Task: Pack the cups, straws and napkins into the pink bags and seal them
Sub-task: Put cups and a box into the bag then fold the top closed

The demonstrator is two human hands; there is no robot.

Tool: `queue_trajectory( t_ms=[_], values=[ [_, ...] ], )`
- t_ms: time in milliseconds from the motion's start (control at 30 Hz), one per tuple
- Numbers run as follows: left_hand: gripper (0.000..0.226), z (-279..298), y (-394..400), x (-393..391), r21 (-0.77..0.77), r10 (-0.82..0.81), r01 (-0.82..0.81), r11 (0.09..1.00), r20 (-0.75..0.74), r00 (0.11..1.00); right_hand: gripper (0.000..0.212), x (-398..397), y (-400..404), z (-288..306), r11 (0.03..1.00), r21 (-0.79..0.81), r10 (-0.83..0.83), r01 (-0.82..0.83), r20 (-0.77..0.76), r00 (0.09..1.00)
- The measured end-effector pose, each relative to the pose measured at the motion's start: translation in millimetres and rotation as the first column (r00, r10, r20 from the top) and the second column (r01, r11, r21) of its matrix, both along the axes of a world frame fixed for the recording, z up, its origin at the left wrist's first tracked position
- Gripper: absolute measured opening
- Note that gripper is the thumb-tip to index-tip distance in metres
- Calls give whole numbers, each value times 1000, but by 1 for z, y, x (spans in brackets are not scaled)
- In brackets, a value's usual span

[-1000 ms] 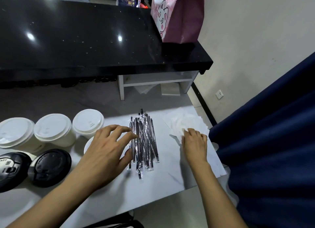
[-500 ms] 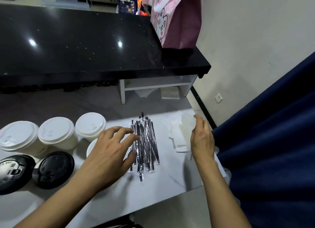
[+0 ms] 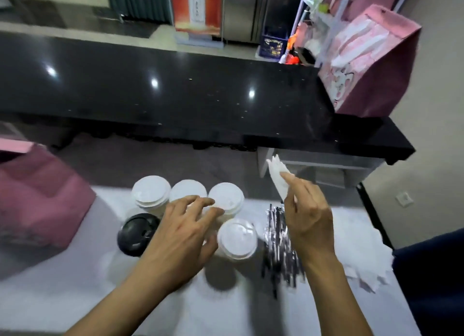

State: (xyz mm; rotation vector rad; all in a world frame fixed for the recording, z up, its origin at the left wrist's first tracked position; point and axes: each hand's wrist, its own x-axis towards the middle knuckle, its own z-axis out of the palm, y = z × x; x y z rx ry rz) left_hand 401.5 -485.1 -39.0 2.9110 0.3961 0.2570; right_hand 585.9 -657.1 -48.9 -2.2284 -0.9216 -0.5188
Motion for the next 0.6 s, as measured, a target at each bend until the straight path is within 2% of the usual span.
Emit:
queue_trajectory(
  t_ms=[67,100,200,333,500,600],
  values=[
    [40,6,17,-21,6,66,-66,998,19,998,63,-20,32,8,998,50,45,-42,-47,998],
    [39,8,26,-32,4,94,-94,996,29,995,64,-31,48,13,994,81,77,-71,-76,994],
    [39,17,56,-66,10,176,-177,984,64,982,44,-61,94,26,973,122,201,-194,-50,978],
    [38,30,101,-114,21,259,-265,964,161,953,37,-105,153,46,914,199,372,-355,-56,927],
    [31,46,170,-175,36,265,-288,957,298,917,35,-169,229,72,861,303,451,-408,-83,889],
    [30,57,218,-213,45,269,-297,954,309,912,32,-206,275,82,851,317,460,-418,-66,885]
  ],
)
